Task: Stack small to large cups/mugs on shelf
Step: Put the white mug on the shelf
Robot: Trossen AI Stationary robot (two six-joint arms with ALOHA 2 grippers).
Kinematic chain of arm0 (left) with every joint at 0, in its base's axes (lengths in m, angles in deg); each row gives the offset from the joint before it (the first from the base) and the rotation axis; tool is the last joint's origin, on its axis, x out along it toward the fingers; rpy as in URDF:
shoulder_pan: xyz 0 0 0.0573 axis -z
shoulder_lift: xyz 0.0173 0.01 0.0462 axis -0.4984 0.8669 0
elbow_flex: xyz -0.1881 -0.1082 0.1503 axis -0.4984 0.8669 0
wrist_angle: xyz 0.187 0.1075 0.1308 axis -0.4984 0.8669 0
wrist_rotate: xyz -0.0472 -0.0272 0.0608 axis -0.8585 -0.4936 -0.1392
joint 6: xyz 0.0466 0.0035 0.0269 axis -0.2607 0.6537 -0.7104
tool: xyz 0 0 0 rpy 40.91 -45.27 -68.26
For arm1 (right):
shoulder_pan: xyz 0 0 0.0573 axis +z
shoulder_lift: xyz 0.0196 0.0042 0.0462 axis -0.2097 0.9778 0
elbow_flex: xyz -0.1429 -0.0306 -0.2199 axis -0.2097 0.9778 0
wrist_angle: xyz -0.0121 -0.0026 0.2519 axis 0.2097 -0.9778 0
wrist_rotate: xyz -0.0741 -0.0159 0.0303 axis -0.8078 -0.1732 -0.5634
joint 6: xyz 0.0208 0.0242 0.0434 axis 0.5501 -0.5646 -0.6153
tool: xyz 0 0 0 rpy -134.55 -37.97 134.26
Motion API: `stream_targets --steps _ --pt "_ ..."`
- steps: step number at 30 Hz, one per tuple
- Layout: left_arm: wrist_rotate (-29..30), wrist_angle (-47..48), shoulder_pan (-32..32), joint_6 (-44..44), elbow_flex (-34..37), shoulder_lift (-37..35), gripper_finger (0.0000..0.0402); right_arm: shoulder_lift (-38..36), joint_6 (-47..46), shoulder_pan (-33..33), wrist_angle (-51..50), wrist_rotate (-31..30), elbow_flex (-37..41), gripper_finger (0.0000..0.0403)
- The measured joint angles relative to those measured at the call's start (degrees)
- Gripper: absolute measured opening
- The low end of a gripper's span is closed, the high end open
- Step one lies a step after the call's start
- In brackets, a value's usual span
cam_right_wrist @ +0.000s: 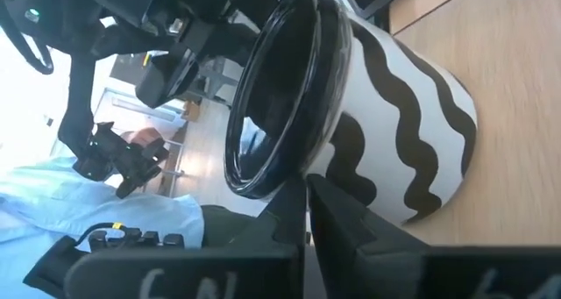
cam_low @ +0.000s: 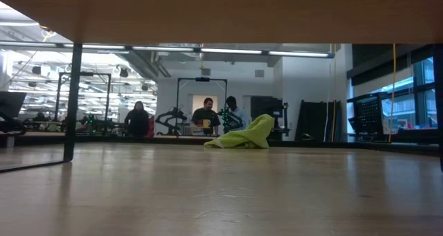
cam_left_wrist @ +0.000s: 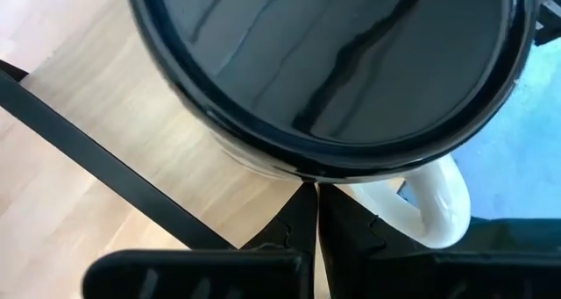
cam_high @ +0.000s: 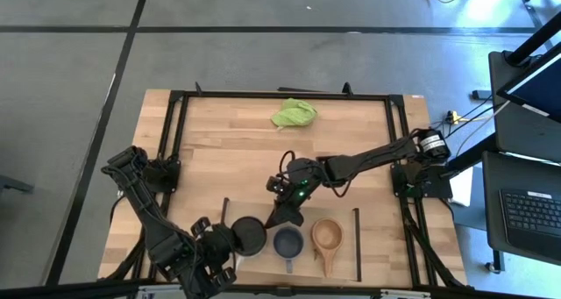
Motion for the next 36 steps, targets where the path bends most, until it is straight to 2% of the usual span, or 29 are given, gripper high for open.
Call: stream_targets --steps 29,36 --pt "1.2 -3.8 0.5 0.9 0.0 0.1 0.0009 0.5 0.2 -1.7 0.6 -1.0 0.0 0.002" --pt "2.2 -1.8 1.8 0.2 0.0 0.0 0.0009 0.6 0.3 -2.3 0.4 -1.1 0.1 0.0041"
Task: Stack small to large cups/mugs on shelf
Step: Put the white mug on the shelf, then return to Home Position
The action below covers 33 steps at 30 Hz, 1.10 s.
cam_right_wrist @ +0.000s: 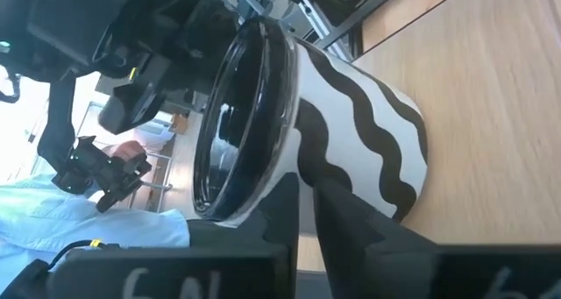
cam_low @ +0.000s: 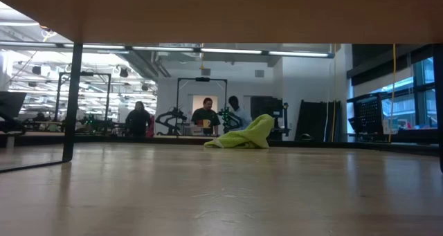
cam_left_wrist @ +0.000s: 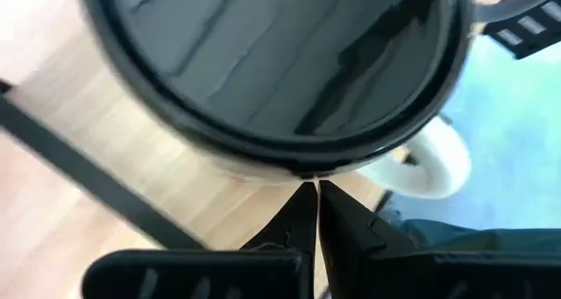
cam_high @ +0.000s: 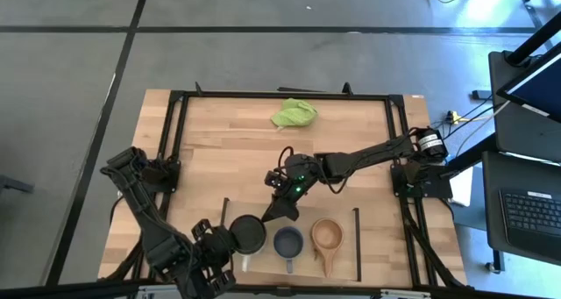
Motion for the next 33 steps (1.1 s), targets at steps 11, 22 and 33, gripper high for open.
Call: stream_targets --steps 11,22,33 --pt "1.4 2.7 1.0 -3.2 -3.8 -0.4 0.0009 -1.8 2.9 -0.9 -0.4 1.0 -0.1 0.007" --pt "9.7 18.5 5.1 -5.3 -12.6 -7.1 0.0009 -7.5 33.7 -5.4 -56.6 -12.1 -26.8 0.0068" --pt "53.1 18.5 16.7 6.2 16.8 -28.7 0.0007 -26.2 46.9 -7.7 -59.6 -25.3 -31.9 0.0057"
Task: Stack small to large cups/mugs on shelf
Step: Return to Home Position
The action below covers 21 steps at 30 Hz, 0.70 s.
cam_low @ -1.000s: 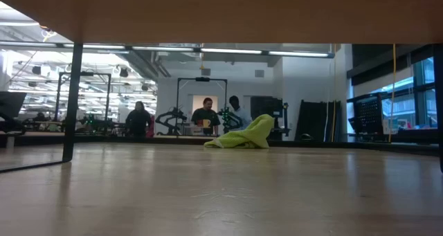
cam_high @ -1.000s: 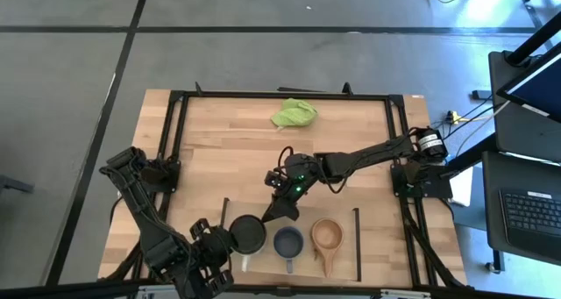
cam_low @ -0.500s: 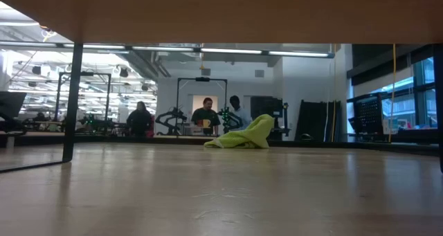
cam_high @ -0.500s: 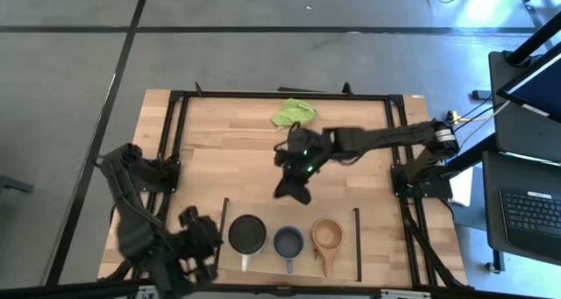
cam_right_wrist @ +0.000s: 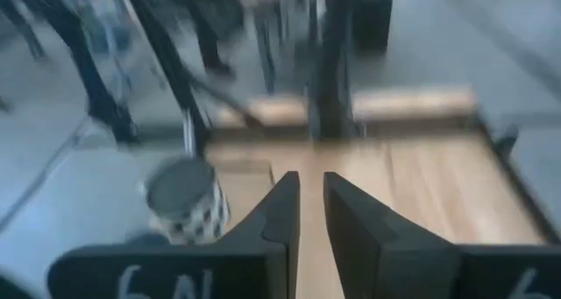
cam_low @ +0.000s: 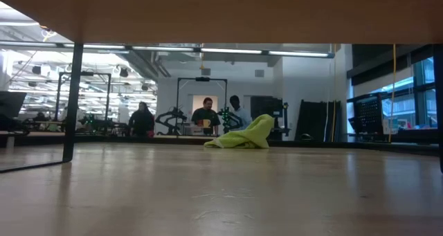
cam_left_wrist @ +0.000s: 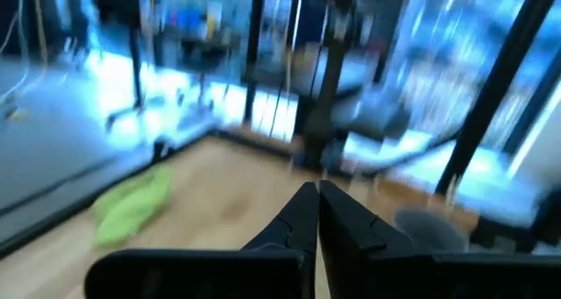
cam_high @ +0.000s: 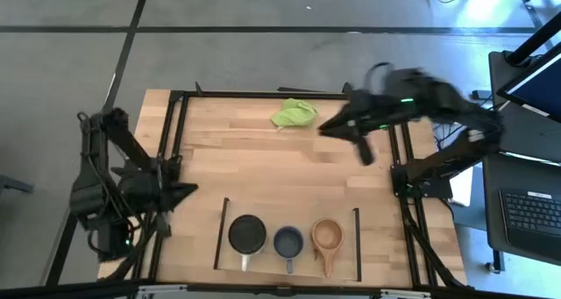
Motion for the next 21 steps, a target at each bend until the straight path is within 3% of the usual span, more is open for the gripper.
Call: stream_targets --steps 2,4,8,11,16,18,21 --pt "5.7 0.1 2.3 7.9 8.9 -3.8 0.0002 -5.0 -0.1 -0.5 4.1 0.1 3.5 0.0056" --pt "6.1 0.0 2.9 14.1 15.4 -6.9 0.0002 -9.9 -0.2 -1.1 7.7 -2.6 7.1 0.0056" --pt "6.6 0.0 2.6 18.9 22.8 -12.4 0.0001 -18.7 -3.7 -1.5 6.3 -21.6 11.5 0.0055" --pt "6.6 -0.1 2.1 17.2 25.1 -16.8 0.0001 -24.8 -9.8 -1.4 1.1 -26.2 13.3 0.0055" --pt "6.5 -0.1 3.0 10.9 29.5 -26.4 0.0001 -31.6 -27.4 -1.5 -9.8 -26.4 14.7 0.0055" --pt "6.5 0.0 3.8 9.6 32.2 -31.1 0.0 -33.5 -20.0 -1.4 -7.1 -22.4 16.6 0.0055" --pt "6.5 0.0 4.7 9.2 36.9 -37.6 0.0 -35.7 -6.6 -1.4 5.0 -13.7 21.7 0.0062"
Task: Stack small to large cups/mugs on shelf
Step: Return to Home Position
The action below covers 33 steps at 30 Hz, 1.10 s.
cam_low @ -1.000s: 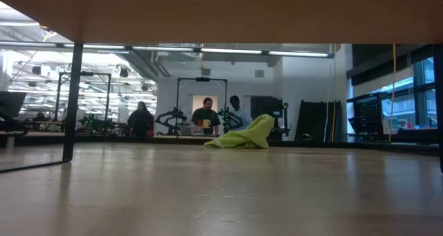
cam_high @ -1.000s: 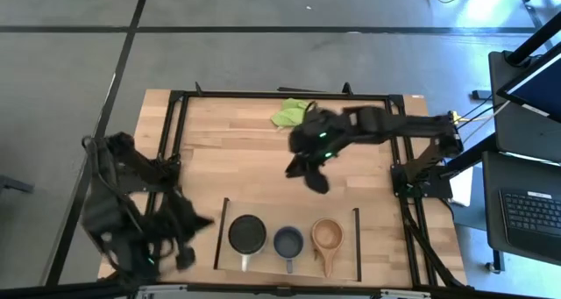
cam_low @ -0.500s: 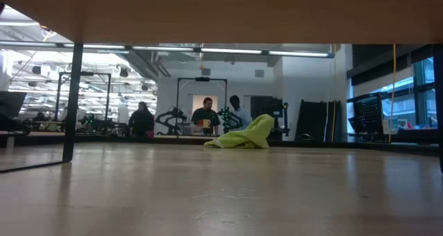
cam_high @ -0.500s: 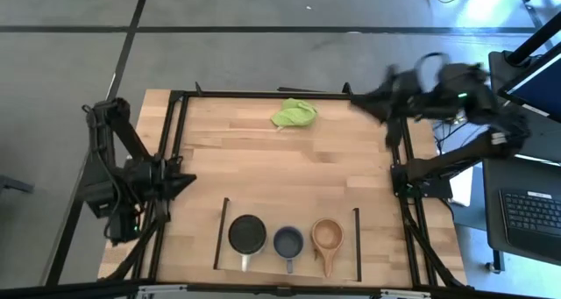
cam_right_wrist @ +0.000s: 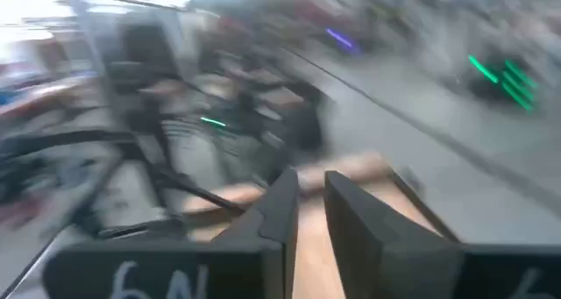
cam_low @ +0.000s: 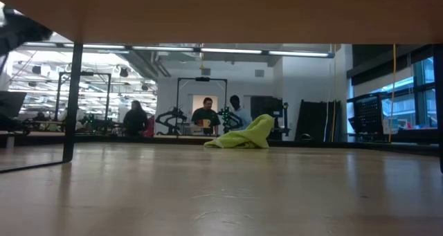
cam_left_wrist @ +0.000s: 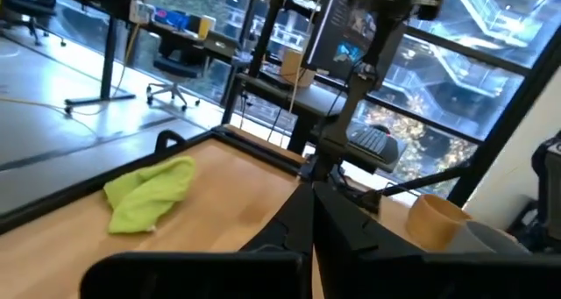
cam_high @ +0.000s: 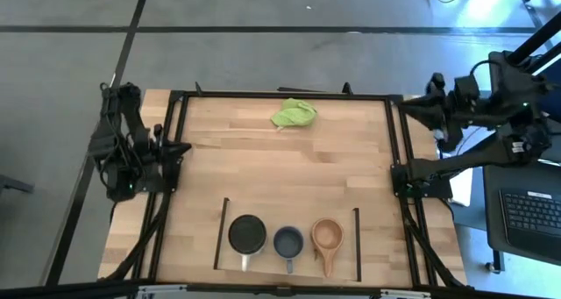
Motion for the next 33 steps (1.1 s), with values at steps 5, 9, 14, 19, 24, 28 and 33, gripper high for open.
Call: stream_targets --steps 5,9,14,19,24,28,33 --pt "0.1 0.0 2.7 1.1 6.4 -6.3 0.0 -1.5 15.8 0.0 21.5 38.7 9.2 0.0082" --pt "0.0 -0.1 6.9 -0.9 7.6 -8.6 0.0 -1.6 13.6 0.0 34.5 48.6 15.0 0.0084" --pt "0.0 -0.1 11.7 -2.8 7.6 -9.9 0.0 -1.5 9.4 0.1 39.2 40.6 20.6 0.0084" --pt "0.0 -0.1 11.0 -4.9 7.6 -9.9 0.0 -0.6 2.7 0.0 44.4 21.6 26.0 0.0084" --pt "-0.5 -0.1 7.0 -14.9 2.3 -9.8 0.0 1.7 6.9 -0.2 58.4 28.7 27.9 0.0084" --pt "-0.1 -4.8 -3.8 -27.1 -1.9 -9.3 0.0 2.5 7.2 -0.2 58.5 32.4 27.1 0.0084" --pt "0.0 -14.2 -21.1 -38.4 -1.2 -6.8 0.0 2.5 7.2 -1.4 55.2 31.9 27.0 0.0084"
